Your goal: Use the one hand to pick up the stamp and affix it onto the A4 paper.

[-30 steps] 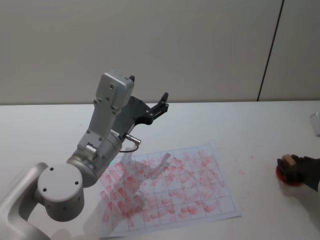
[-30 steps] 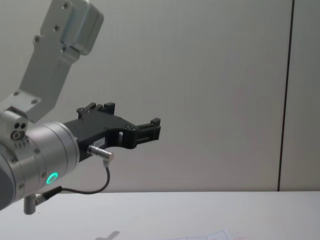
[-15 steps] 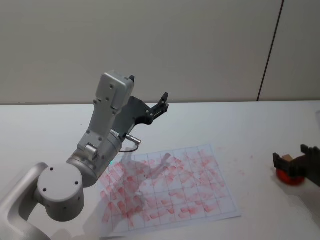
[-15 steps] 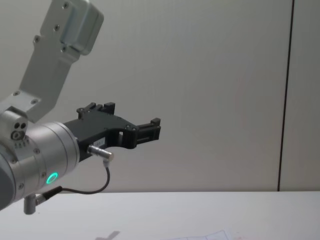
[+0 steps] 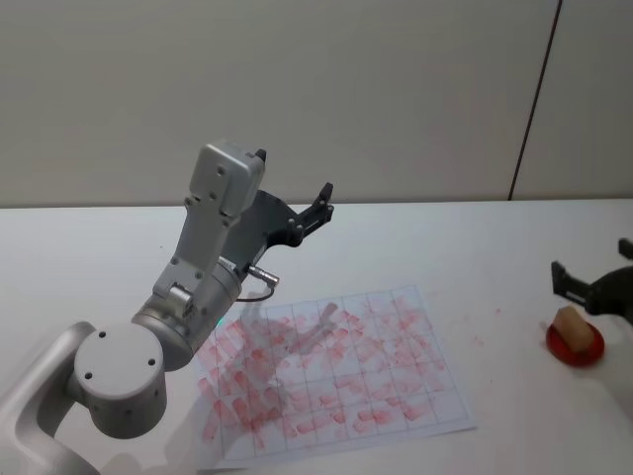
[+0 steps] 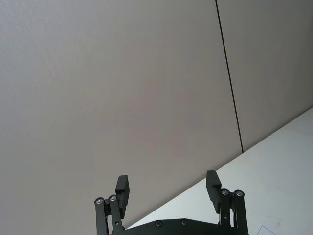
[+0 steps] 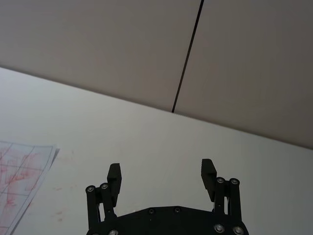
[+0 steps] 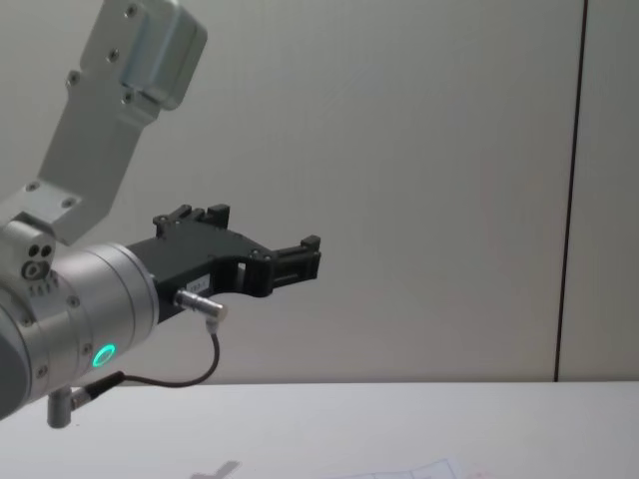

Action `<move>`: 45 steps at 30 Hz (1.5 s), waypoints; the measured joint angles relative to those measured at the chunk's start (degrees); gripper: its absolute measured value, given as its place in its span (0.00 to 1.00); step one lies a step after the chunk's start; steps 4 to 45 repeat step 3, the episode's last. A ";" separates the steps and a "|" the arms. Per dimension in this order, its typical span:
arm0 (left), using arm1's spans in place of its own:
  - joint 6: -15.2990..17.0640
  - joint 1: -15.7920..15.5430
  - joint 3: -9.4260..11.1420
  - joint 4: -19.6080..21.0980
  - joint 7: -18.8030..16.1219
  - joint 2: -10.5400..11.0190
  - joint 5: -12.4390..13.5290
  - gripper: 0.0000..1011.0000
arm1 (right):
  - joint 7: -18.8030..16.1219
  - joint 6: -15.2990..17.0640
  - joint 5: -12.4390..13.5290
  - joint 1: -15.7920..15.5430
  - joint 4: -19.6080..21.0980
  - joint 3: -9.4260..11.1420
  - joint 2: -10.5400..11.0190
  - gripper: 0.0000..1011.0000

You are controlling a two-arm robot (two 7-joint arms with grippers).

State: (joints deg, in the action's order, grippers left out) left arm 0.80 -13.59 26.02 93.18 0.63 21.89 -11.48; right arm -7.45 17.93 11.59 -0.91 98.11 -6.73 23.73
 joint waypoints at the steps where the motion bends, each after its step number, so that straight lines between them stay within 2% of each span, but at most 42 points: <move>1: 0.00 0.00 0.00 0.00 0.00 0.00 0.00 0.99 | -0.02 -0.55 -0.01 -0.08 0.14 0.10 0.12 0.99; 3: 0.00 0.00 0.00 0.00 0.00 0.00 0.00 0.99 | -0.07 -2.45 -0.01 -0.36 0.57 0.46 0.47 0.99; 45: 0.00 0.00 0.00 0.00 0.00 0.00 0.00 0.99 | -0.07 -2.45 -0.01 -0.36 0.57 0.46 0.47 0.99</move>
